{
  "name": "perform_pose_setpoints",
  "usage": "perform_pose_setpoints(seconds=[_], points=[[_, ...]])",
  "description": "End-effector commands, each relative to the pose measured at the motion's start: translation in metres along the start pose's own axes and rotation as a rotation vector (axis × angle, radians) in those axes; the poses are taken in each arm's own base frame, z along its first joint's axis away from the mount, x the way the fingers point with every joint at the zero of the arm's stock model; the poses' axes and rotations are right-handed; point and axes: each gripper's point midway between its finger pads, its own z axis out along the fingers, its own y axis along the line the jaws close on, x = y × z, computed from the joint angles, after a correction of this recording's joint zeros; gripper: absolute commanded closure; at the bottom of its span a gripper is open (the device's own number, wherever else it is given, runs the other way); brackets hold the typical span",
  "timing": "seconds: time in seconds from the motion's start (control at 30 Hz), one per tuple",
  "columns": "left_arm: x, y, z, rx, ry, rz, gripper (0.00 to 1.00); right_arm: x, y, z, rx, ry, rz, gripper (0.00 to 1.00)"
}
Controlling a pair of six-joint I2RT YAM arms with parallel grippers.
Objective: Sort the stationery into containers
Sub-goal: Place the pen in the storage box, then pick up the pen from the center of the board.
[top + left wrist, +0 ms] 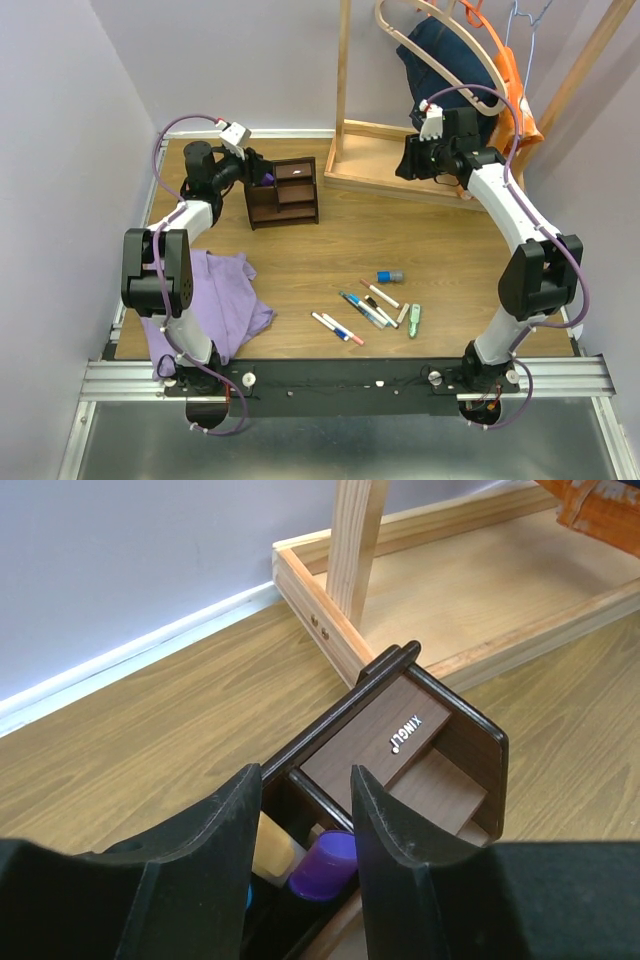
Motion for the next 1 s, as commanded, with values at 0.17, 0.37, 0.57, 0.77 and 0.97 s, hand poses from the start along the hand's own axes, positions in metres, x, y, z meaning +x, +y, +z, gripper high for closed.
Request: perform_pose_setpoints(seconds=[0.17,0.37,0.57,0.77,0.97], points=[[-0.070,-0.016,-0.018,0.018,-0.111,0.034,0.47,0.009,0.021,0.001,-0.062,0.029,-0.088,0.53],[-0.080,-0.079,-0.041,0.211,0.001,0.173,0.37,0.051,0.048,-0.004,-0.116,0.127,-0.135,0.53],[0.026,-0.179,-0.102,0.637,0.341,0.518,0.34,0.076,0.057,-0.024,-0.148,0.152,-0.162,0.54],[0.079,-0.255,-0.149,0.897,0.476,0.471,0.38,0.096,0.062,-0.052,-0.124,0.178,-0.231,0.55],[0.108,-0.302,-0.158,1.045,0.529,0.602,0.48,0.103,0.065,-0.084,-0.096,0.114,-0.241,0.55]])
